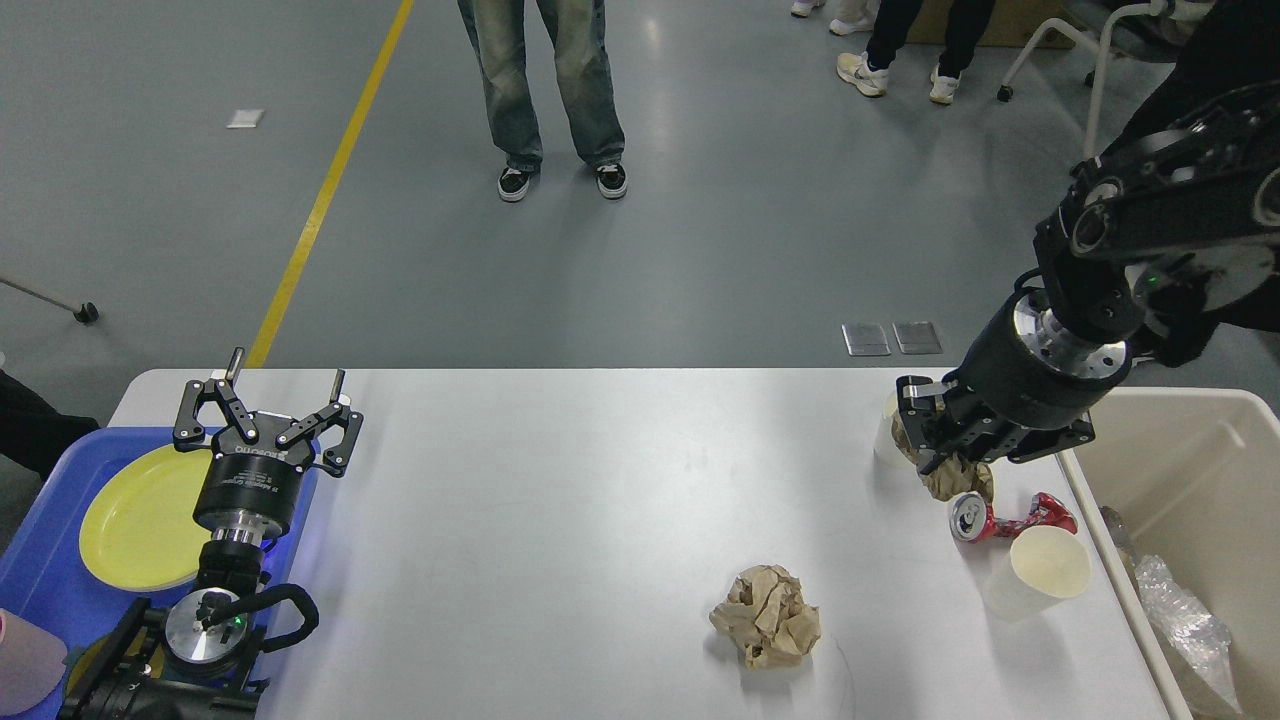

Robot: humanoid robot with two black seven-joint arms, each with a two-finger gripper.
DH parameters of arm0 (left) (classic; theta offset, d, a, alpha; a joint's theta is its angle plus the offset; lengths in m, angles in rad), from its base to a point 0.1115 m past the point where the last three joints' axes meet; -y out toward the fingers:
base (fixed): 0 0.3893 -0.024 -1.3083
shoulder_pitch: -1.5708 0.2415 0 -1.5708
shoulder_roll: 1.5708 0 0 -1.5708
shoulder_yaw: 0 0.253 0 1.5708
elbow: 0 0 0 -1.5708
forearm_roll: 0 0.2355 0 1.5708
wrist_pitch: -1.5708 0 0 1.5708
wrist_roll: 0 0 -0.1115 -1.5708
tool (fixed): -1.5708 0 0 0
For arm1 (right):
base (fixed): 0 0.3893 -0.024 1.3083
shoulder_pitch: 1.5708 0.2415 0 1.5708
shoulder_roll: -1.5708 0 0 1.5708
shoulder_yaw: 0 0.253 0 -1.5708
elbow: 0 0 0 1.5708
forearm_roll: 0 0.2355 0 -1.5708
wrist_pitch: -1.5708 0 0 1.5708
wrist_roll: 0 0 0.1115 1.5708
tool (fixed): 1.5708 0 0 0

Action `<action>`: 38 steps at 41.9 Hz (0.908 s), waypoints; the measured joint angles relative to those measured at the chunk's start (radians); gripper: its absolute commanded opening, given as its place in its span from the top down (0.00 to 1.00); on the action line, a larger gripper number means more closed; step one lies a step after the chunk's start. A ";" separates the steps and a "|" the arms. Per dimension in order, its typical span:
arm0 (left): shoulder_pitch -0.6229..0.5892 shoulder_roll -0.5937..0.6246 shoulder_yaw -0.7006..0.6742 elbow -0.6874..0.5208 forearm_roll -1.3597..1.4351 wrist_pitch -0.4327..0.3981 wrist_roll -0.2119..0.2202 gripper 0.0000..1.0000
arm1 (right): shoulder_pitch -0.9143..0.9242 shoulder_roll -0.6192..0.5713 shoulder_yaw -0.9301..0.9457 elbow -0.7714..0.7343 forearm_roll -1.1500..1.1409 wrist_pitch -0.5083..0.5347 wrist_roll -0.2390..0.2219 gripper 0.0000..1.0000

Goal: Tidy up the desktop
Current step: 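Lift the crumpled paper and carry it into the white bin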

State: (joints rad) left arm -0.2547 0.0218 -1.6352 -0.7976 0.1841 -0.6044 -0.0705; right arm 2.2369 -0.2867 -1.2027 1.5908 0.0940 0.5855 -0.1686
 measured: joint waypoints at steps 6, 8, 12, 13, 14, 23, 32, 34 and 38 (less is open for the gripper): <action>0.000 0.000 0.000 0.000 0.000 0.000 0.002 0.04 | 0.111 0.017 -0.087 0.069 0.037 0.003 0.076 1.00; 0.000 0.000 0.000 0.000 0.000 0.000 0.002 0.04 | 0.129 0.020 -0.116 0.073 0.039 0.004 0.103 1.00; 0.000 0.000 0.000 0.000 0.000 0.000 0.002 0.04 | 0.166 0.021 -0.169 0.079 0.041 0.006 0.146 1.00; 0.000 0.000 0.000 0.000 0.000 0.000 0.002 0.04 | 0.175 0.021 -0.183 0.080 0.041 0.006 0.152 1.00; 0.000 0.000 0.000 0.000 0.000 0.000 0.002 0.04 | 0.180 0.021 -0.192 0.080 0.041 0.007 0.156 1.00; 0.000 0.000 0.000 0.000 0.000 0.000 0.000 0.04 | 0.195 0.014 -0.245 0.080 0.041 0.014 0.164 1.00; 0.000 0.000 0.000 0.000 0.000 0.000 0.000 0.04 | 0.074 -0.069 -0.363 -0.006 0.029 -0.036 0.163 1.00; 0.000 0.000 0.000 0.000 0.000 0.000 0.000 0.04 | 0.003 -0.122 -0.395 -0.063 0.026 -0.062 0.160 1.00; 0.000 0.000 0.000 0.000 0.000 0.000 0.000 0.04 | -0.118 -0.211 -0.417 -0.180 0.022 -0.089 0.158 1.00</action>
State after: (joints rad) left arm -0.2547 0.0216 -1.6352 -0.7979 0.1841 -0.6044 -0.0707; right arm 2.1194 -0.4976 -1.6199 1.4104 0.1157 0.4962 -0.0104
